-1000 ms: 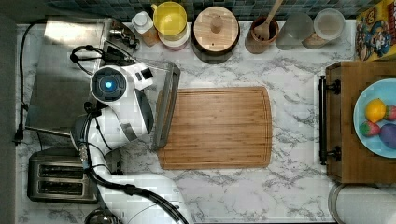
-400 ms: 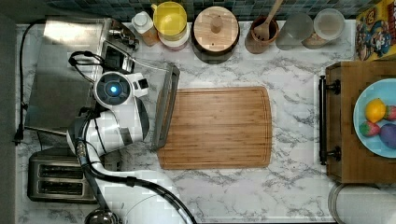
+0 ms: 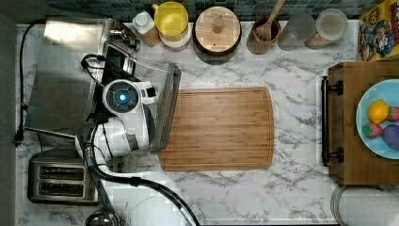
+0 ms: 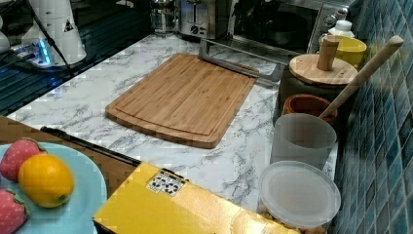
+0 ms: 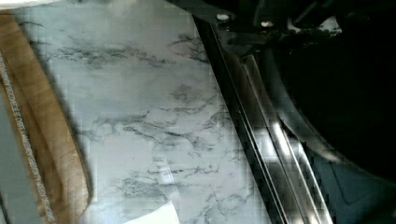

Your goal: Put the bowl in the oven.

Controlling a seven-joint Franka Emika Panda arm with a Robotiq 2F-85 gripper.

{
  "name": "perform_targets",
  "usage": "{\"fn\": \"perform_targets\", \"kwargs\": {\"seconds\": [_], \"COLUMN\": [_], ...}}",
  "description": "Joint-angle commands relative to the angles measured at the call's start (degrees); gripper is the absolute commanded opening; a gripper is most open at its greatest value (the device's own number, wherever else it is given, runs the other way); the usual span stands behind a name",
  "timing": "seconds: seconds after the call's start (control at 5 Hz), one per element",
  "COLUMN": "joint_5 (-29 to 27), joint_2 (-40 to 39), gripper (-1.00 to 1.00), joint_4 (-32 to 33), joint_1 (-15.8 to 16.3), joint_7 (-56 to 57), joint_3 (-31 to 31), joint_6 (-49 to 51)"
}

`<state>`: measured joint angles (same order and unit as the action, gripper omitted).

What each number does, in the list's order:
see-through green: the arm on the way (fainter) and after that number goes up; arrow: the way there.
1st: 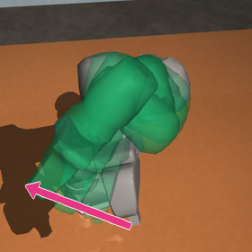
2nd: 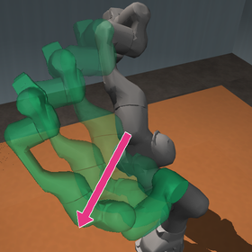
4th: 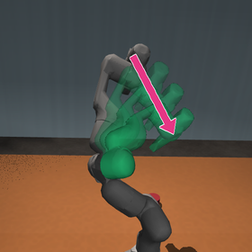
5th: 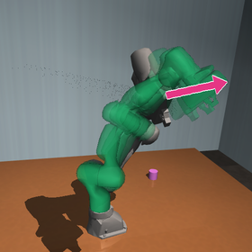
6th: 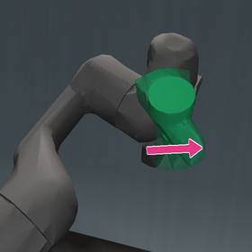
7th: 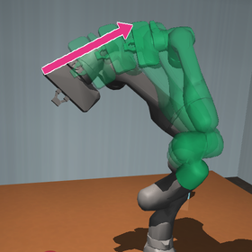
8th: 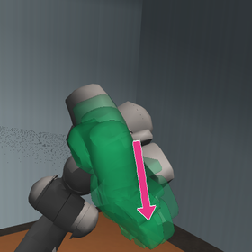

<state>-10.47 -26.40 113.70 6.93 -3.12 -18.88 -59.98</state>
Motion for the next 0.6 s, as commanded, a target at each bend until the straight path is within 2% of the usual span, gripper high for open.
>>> {"fn": "perform_targets", "kwargs": {"seconds": [0.2, 0.6], "joint_5": [-9.25, -17.08], "joint_2": [-4.64, -4.95], "gripper": [0.0, 0.0], "joint_4": [-3.35, -1.5], "joint_1": [-3.81, -7.77], "joint_7": [3.28, 8.27], "joint_3": [-5.38, -9.21], "joint_6": [-5.01, -11.5]}}
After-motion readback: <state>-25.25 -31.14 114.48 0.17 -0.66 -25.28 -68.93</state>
